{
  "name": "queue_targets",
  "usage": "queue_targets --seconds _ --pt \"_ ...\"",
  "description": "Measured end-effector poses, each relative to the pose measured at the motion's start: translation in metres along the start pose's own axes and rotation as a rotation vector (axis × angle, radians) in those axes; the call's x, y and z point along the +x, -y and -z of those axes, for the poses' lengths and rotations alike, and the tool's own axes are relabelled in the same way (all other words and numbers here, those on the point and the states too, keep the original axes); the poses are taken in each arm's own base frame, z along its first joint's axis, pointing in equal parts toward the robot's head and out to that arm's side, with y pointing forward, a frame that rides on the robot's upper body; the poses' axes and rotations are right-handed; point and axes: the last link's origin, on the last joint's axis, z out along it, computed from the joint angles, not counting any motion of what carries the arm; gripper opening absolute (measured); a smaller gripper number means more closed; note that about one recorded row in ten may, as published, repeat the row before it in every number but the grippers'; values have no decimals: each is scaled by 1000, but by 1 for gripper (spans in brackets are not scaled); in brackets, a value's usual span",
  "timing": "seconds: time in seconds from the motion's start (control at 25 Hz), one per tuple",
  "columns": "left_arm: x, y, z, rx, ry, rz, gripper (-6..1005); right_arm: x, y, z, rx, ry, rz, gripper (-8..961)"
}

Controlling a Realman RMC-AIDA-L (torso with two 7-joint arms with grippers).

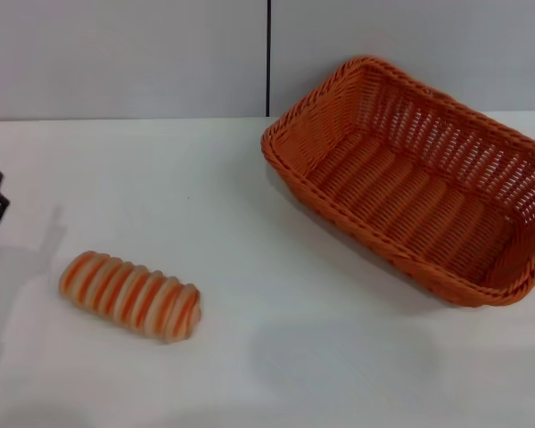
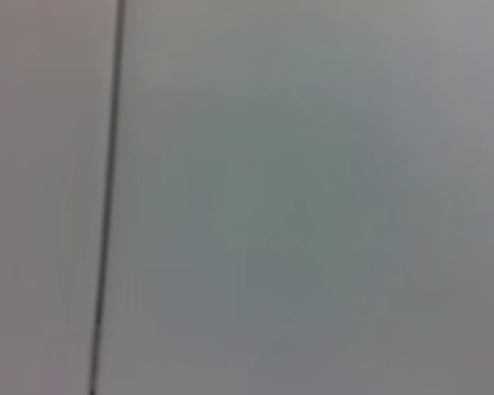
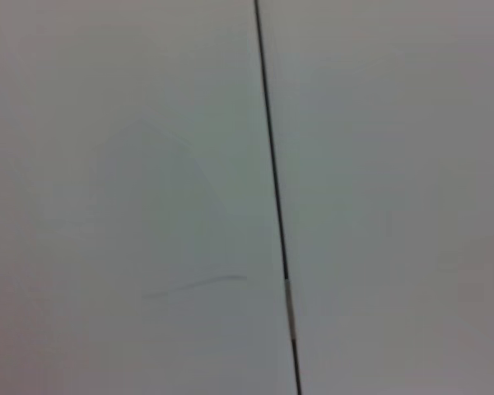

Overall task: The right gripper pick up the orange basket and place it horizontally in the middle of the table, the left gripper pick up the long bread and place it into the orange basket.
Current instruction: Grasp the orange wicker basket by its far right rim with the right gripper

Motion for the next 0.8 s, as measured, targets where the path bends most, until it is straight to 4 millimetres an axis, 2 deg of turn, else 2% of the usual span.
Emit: queue_targets --seconds 0.24,0.52,0.8 --pt "3 6 3 55 -23 14 824 1 2 3 15 -2 -3 679" --pt "0 -20 -7 -145 2 4 823 1 5 6 36 0 -4 679" --pt "-1 -23 -10 -171 4 -2 823 -2 6 9 32 11 -2 679"
